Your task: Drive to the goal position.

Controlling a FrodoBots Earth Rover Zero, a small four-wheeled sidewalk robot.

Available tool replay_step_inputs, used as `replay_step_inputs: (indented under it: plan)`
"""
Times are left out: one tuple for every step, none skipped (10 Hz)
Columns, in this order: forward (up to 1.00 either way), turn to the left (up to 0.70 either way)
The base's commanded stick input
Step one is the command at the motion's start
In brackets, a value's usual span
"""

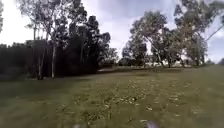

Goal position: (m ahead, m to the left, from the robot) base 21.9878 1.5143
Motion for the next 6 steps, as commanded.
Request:
replay_step_inputs:
  plan:
    - [0.7, -0.33]
    - [0.7, -0.33]
    - [0.7, -0.33]
    - [0.7, -0.33]
    - [0.7, -0.03]
    - [0.7, 0.0]
